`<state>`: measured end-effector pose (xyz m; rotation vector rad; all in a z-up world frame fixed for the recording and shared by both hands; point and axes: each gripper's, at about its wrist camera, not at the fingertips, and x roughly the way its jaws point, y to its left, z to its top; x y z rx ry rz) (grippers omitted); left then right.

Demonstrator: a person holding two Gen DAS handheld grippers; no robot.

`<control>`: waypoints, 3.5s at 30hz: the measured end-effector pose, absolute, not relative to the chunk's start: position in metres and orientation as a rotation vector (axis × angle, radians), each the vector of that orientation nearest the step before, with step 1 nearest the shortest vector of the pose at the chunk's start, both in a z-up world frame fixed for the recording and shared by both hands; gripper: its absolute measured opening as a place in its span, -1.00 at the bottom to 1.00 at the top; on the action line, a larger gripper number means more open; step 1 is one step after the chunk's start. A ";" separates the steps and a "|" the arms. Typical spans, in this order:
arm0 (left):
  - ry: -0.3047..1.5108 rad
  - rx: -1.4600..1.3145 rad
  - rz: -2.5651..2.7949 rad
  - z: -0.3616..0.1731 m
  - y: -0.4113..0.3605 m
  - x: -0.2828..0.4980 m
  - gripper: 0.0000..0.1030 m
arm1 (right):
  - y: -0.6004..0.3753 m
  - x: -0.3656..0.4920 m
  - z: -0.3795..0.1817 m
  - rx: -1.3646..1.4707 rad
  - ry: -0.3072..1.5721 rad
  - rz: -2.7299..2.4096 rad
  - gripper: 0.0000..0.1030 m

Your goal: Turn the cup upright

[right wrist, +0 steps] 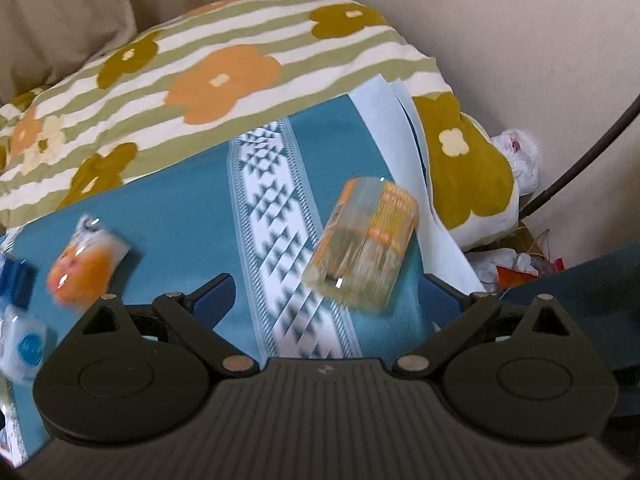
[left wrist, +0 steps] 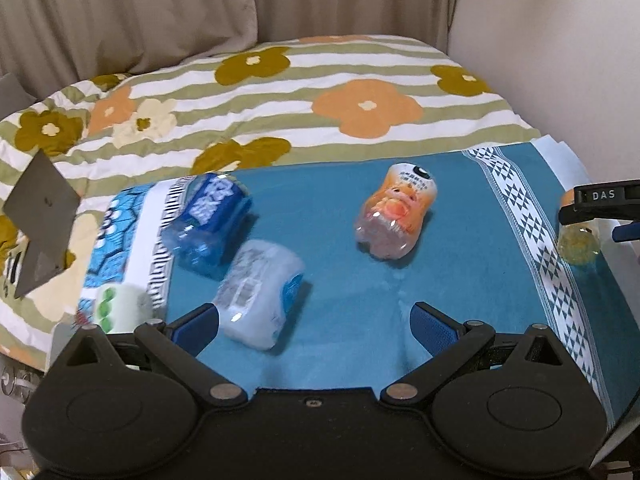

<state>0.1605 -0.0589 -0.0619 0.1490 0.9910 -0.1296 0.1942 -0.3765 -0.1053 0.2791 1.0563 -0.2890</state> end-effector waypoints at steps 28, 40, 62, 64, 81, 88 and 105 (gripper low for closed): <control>1.038 0.144 -0.127 -0.077 -0.070 0.184 1.00 | -0.393 0.211 -0.123 0.358 1.062 -0.268 0.55; 0.965 0.059 -0.092 -0.055 -0.026 0.132 1.00 | -0.316 0.169 -0.072 0.283 0.997 -0.091 0.55; 0.984 0.042 -0.071 -0.084 0.027 0.067 1.00 | -0.183 0.103 -0.122 0.101 1.087 0.138 0.55; 0.989 0.039 -0.072 -0.087 0.029 0.066 1.00 | -0.178 0.103 -0.127 0.087 1.090 0.142 0.56; 1.019 0.071 -0.082 -0.094 0.031 0.065 1.00 | -0.165 0.107 -0.134 0.033 1.098 0.134 0.69; 1.018 0.079 -0.089 -0.092 0.028 0.062 1.00 | -0.168 0.109 -0.133 0.070 1.103 0.122 0.85; 0.975 0.083 -0.176 -0.062 0.010 0.046 1.00 | -0.201 0.098 -0.098 0.151 1.053 0.059 0.87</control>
